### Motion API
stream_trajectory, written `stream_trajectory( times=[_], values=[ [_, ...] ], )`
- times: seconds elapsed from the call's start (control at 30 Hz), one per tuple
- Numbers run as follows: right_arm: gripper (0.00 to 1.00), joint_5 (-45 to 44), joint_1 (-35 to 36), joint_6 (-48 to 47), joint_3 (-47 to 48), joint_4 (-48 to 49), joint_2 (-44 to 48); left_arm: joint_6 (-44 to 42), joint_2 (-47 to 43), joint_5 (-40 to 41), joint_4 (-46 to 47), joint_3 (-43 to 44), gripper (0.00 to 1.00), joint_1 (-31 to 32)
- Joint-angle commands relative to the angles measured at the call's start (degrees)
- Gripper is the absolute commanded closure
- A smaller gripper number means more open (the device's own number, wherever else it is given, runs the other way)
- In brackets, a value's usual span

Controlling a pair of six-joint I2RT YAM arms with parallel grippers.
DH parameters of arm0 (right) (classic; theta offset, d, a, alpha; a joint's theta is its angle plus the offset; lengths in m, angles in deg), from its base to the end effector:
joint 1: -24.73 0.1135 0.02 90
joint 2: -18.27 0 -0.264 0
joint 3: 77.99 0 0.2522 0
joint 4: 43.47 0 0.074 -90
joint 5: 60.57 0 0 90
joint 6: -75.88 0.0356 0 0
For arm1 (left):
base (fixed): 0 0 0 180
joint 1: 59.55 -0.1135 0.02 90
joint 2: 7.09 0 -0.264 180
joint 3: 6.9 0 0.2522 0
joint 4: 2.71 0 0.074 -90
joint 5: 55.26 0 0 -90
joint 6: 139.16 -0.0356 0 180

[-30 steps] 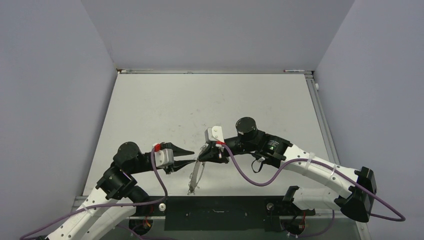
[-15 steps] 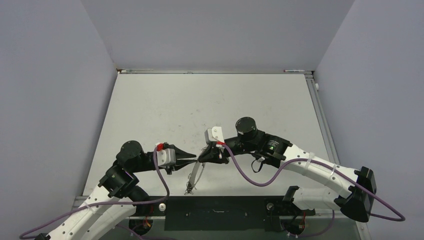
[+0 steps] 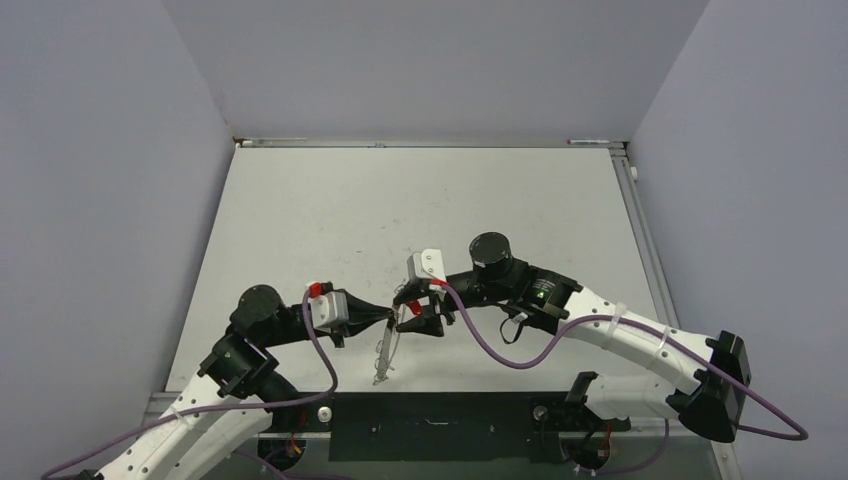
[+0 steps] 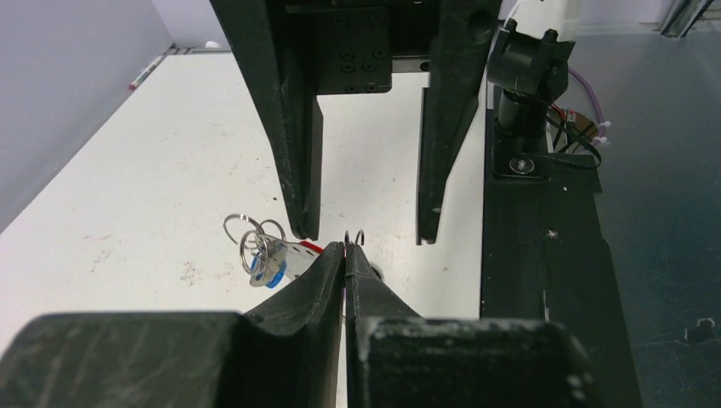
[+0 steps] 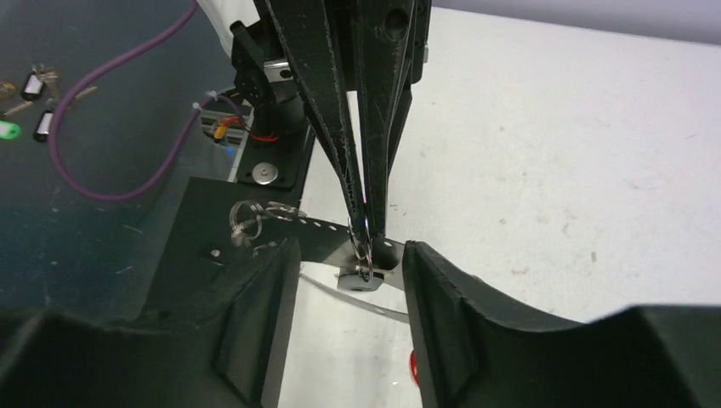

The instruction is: Put the keys on the keyring

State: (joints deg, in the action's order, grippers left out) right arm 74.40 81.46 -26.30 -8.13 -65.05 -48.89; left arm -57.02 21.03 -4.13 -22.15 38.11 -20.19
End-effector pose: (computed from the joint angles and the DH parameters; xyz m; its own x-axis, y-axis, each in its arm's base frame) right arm 0.1234 0.2339 0.3366 0.0287 -0.2284 -0.9731 -0.9742 -0.2242 0.0239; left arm 0.0864 -0.0998 0.3067 0.0997 0.0559 -0.9934 0.9740 0.1986 0.1090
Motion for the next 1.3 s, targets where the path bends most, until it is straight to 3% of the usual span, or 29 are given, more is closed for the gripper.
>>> stream_trajectory(
  times=[0.0,0.23,0.6,0.8,1.03,1.27],
  values=[
    [0.44,-1.3,-0.5,2.3,0.9,7.0,2.5,3.6,-3.2,1.3,8.7,-1.4,1.00,-1.8],
    [0.43,0.1,-2.8,6.4,-4.0,15.2,7.9,9.7,-4.8,-1.9,16.0,-4.0,1.00,-4.7],
    [0.51,0.9,-2.9,11.2,-6.5,25.0,4.8,11.2,-8.2,-1.0,19.5,-6.1,1.00,-5.6],
    [0.60,5.1,-2.9,11.8,-5.8,26.8,2.0,11.3,-8.7,-1.2,19.9,-6.5,1.00,-5.9],
    [0.64,6.9,-2.9,10.6,-5.2,26.2,0.1,11.1,-9.1,-1.3,19.6,-6.7,1.00,-6.0],
    [0.76,7.4,-2.9,9.4,-4.0,25.6,-2.3,9.9,-9.6,-1.0,18.0,-6.8,1.00,-6.0]
  ],
)
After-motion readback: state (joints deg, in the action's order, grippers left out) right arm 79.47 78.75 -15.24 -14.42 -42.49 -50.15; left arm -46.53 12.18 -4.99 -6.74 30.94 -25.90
